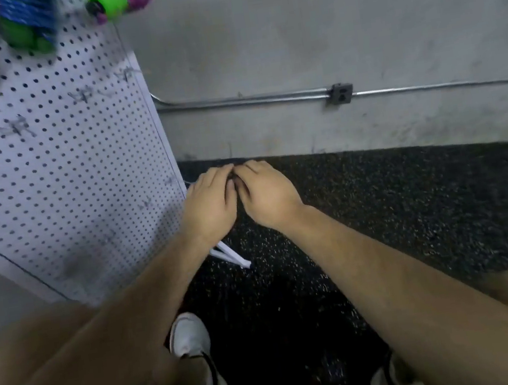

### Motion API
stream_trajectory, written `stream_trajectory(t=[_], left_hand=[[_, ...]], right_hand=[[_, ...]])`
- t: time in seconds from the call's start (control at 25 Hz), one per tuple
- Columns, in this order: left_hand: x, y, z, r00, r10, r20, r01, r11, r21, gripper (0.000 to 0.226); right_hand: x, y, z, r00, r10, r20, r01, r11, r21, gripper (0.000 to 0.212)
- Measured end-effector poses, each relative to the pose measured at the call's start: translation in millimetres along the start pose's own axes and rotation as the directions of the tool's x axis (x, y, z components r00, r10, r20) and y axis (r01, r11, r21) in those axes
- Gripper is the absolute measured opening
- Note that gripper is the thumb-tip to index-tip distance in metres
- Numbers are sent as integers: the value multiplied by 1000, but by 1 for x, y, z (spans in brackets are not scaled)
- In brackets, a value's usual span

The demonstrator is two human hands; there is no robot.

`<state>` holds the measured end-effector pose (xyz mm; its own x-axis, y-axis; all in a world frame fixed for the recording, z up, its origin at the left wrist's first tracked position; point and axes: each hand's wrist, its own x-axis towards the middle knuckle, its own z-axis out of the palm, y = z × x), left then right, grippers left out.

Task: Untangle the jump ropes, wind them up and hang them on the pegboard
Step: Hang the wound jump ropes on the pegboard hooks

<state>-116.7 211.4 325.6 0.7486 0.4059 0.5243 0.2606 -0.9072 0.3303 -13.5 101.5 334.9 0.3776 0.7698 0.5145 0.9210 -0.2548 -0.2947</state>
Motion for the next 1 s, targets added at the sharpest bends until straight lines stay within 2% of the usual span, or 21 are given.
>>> stream_trajectory(t=[0.08,0.16,0.28,0.4,0.52,0.56,0.64,0.72,0.84,0.92,1.0], left_hand=[[-41,-8,46,982,-37,188,37,999,5,40],[-82,-13,87,929,-79,362,80,997,13,44],[-135,-19,141,807,-124,578,105,992,66,51],[-177,-28,183,620,-156,769,117,988,106,55],[-212,-39,219,339,-181,923,132,981,144,61],[-222,-42,230,272,-194,942,151,976,158,63],[-239,-44,246,184,-249,951,272,943,194,66],[-250,-45,254,138,-285,948,391,896,213,72],[-259,-48,264,200,-313,928,450,871,197,71],[-259,-50,269,225,-324,919,571,808,145,62],[-255,-50,271,201,-378,904,725,678,122,54]], right_hand=[[-51,16,42,982,117,146,-117,993,-6,52],[-99,27,80,931,223,290,-229,973,-14,60],[-162,40,124,807,343,481,-366,929,-50,47],[-219,55,156,696,374,613,-395,912,-108,41],[-260,68,180,565,364,741,-372,913,-165,39],[-267,71,188,521,365,772,-378,909,-174,39],[-275,72,207,443,379,812,-404,893,-197,44],[-280,69,226,383,413,826,-436,869,-232,53],[-279,66,248,334,474,815,-483,828,-283,64],[-275,65,256,335,534,777,-508,796,-328,56],[-272,63,261,331,598,730,-559,748,-359,44]])
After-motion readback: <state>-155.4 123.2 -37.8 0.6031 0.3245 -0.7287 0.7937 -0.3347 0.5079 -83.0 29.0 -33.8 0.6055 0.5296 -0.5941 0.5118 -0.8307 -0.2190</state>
